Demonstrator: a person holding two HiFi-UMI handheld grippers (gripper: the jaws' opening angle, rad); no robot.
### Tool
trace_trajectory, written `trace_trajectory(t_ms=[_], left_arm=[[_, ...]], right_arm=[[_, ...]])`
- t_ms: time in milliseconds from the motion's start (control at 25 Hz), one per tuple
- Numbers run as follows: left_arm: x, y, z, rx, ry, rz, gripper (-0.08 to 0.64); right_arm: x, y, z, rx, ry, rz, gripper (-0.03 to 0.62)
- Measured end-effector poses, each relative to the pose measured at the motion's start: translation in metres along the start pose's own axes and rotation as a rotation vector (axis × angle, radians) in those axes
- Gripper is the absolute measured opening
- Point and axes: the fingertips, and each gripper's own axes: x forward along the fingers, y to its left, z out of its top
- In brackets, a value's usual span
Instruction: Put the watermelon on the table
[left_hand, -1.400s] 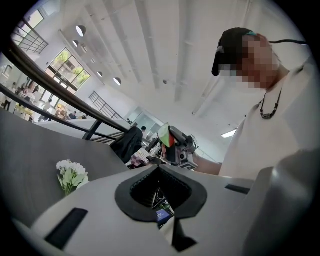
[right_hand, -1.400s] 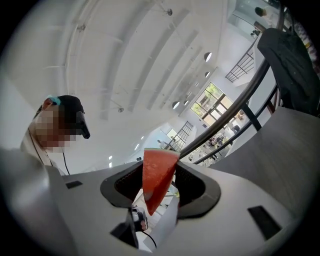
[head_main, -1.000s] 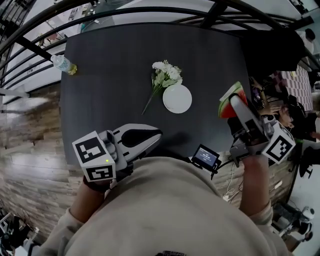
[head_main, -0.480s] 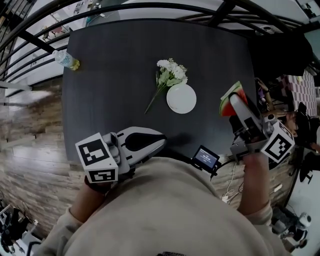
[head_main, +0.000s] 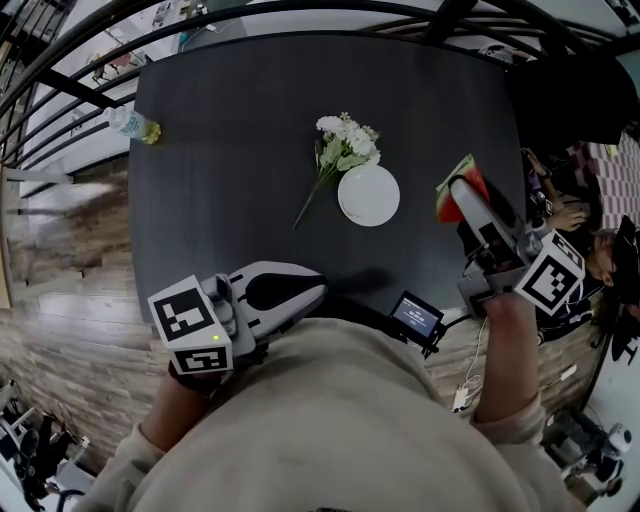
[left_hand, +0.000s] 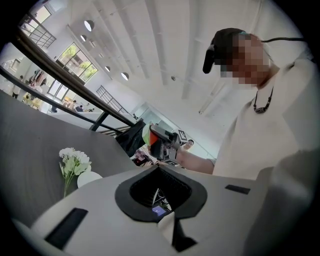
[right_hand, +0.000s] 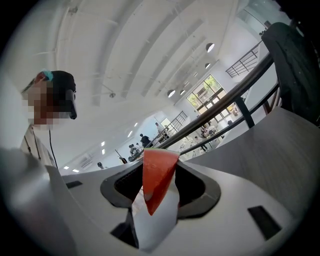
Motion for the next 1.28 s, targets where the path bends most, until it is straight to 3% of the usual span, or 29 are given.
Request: trace_trajectory(t_ms=[160,560,1280], left_arm=[[-0.001,0.003,0.000,-0.017,-0.026,0.014,0.006],[-0.023,0.022,-0.020,-0.058,-0.058,0.131,0.007],[-0.054,0.023,-0.046,-0.132,-0.136,0.264,0.006]], right_arm=[[0.002,-0.012,-0.008,0.005,0.032,-0.025,0.206],[0.022,-0.032,-0.028,-0.026,0.125,-0.032,0.206],[0.086,-0.100,-0.103,-0.102,0.410,-0.093,0.206]])
